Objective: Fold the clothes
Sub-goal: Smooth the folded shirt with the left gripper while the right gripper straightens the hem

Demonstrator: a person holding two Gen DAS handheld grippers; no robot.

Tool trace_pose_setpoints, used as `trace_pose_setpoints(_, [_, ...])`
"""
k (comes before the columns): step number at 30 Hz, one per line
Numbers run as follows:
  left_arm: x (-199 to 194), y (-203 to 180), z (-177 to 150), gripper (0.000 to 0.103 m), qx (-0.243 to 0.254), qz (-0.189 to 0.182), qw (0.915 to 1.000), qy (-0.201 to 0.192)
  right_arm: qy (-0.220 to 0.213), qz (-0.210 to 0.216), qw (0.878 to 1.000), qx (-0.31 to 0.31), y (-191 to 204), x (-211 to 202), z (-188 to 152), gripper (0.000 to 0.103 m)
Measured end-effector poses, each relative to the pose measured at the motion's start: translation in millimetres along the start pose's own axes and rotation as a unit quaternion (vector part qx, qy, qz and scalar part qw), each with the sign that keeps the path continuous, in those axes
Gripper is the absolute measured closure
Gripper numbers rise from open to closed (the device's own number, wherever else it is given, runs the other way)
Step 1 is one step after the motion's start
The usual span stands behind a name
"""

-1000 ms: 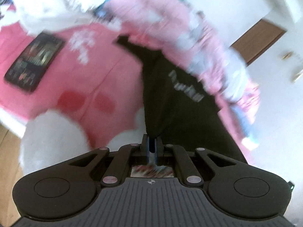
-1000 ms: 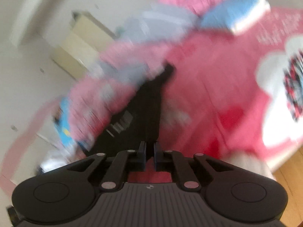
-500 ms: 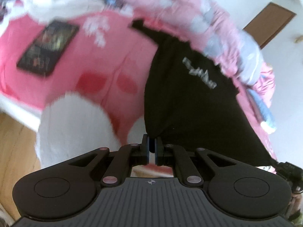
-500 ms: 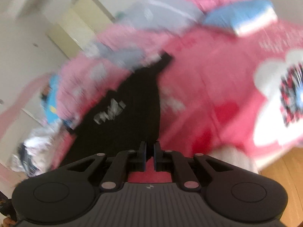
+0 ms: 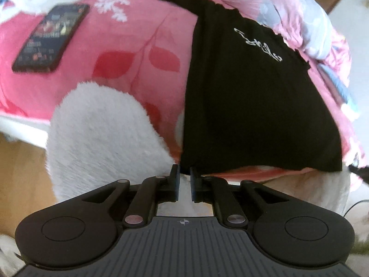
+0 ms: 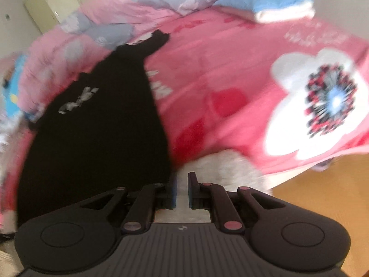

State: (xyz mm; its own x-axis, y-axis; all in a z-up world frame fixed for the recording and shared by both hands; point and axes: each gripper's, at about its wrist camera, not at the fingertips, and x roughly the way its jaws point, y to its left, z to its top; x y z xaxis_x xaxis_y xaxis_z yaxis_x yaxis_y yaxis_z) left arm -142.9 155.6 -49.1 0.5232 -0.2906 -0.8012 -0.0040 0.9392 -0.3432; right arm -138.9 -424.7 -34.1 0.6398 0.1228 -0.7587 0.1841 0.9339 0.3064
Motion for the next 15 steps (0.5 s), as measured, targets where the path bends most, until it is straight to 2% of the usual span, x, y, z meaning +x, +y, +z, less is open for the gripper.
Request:
trace_pose_setpoints(2, [-9,2,3,0.089,0.002,0.008,0.9998,-0.015,-0.015,-0.018,1.000,-0.001,-3,-9,1,0.093])
trace_pose_setpoints(5, [-19,-2,14,0.084,0.014,0.016,0.9986,-0.048,-0.048,-0.012,0.999,0.005,-2,-23,7,0.093])
trace_pose_setpoints(8, [-16,-14,28,0.083,0.035,0.010,0.9970,-0.068,-0.083,0.017,0.996,-0.019,17,-24,17,0.093])
trace_pose_setpoints(13, [13,-34,45,0.083,0.058,-0.032,0.9954,-0.070,-0.085,0.066,0.990,-0.094,71,12,21,0.093])
trace_pose_setpoints(15, [29,-33,45,0.083,0.063,-0.030,0.9961,-0.054,-0.078,0.080,0.987,-0.117,89,29,21,0.093])
